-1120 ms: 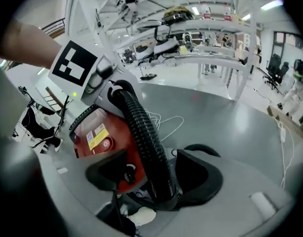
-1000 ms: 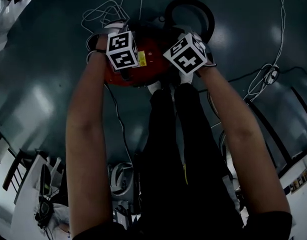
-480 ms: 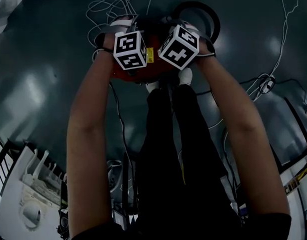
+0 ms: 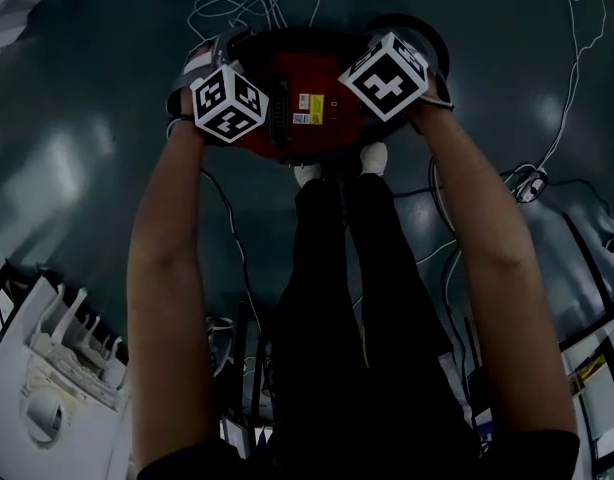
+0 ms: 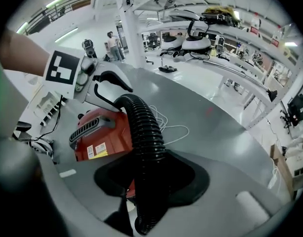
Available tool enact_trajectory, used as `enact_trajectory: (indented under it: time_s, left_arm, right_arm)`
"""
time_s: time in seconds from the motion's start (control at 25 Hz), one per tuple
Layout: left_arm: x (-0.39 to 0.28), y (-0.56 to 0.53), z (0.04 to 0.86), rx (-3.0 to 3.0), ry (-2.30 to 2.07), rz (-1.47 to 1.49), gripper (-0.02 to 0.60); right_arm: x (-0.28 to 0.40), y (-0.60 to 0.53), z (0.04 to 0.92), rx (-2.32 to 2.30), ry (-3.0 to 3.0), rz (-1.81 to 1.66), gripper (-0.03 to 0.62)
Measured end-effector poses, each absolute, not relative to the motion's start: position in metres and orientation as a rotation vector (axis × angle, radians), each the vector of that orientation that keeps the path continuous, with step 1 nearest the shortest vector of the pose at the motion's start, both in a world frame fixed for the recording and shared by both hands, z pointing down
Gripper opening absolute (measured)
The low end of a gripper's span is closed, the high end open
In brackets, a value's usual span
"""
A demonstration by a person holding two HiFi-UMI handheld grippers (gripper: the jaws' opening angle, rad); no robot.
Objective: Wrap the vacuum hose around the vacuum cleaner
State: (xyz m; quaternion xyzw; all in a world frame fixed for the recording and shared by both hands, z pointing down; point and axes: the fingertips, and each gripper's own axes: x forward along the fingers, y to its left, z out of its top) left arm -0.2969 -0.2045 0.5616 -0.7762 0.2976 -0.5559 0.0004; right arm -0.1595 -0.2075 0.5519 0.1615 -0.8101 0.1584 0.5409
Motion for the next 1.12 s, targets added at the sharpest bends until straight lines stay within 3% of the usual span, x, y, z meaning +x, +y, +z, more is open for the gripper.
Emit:
enact_trajectory:
  time_s: [0.24, 1.12]
  left_arm:
    - [-0.318, -0.211, 0.584, -2.365, 1.008, -1.925, 0.169]
    - [-0.222, -0.245, 0.572, -2.219, 0.573, -1.910, 0.164]
  right_arm:
    - [-0.139, -0.219, 0.540, 0.403, -1.920, 0.440, 0.172]
    - [-0.056, -0.162, 0.571, 0.417, -1.729, 0.986, 0.166]
